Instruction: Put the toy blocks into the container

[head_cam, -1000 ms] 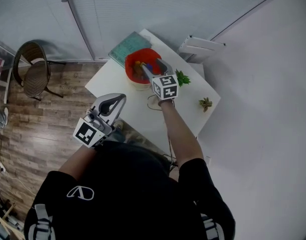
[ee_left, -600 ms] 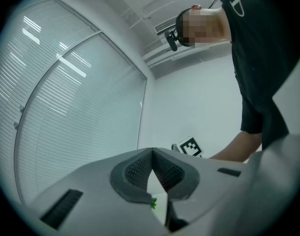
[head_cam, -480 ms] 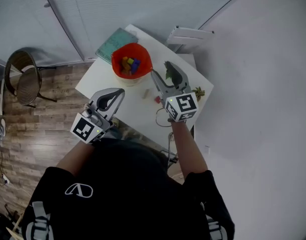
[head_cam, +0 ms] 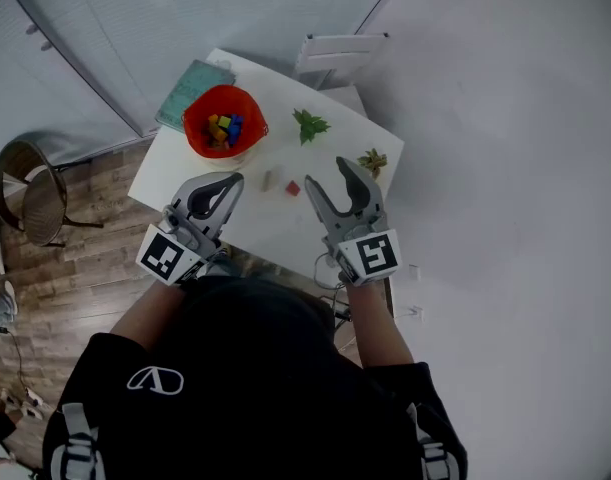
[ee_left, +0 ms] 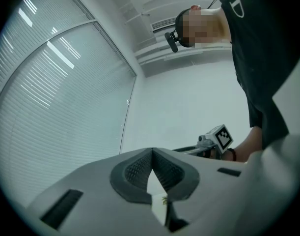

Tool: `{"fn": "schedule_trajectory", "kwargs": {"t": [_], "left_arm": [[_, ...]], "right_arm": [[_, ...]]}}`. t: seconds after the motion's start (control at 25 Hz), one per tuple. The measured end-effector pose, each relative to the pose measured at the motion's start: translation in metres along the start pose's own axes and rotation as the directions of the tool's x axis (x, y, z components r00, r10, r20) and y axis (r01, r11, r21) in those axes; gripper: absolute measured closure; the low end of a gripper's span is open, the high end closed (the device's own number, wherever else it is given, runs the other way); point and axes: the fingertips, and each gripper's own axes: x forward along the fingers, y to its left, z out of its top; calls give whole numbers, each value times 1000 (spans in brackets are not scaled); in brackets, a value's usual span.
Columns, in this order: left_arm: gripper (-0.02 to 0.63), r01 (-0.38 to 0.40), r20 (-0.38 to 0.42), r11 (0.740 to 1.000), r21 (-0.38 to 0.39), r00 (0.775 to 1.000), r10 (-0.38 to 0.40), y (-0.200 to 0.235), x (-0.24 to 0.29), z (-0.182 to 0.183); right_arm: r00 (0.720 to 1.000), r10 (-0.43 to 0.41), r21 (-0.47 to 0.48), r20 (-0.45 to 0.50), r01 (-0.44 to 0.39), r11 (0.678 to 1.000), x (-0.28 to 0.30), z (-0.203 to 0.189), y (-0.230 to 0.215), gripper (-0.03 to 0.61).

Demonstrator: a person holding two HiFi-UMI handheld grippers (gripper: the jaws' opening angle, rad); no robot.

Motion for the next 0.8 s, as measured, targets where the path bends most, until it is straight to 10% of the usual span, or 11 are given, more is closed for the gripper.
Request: {"fn": "schedule_trajectory", "kwargs": {"t": [0.8], "left_arm": [[609,58,-28,998,-28,998,-59,-15,23,-13]], "right_arm": [[989,-51,6,-136,52,999,-12,-58,-20,324]]}}
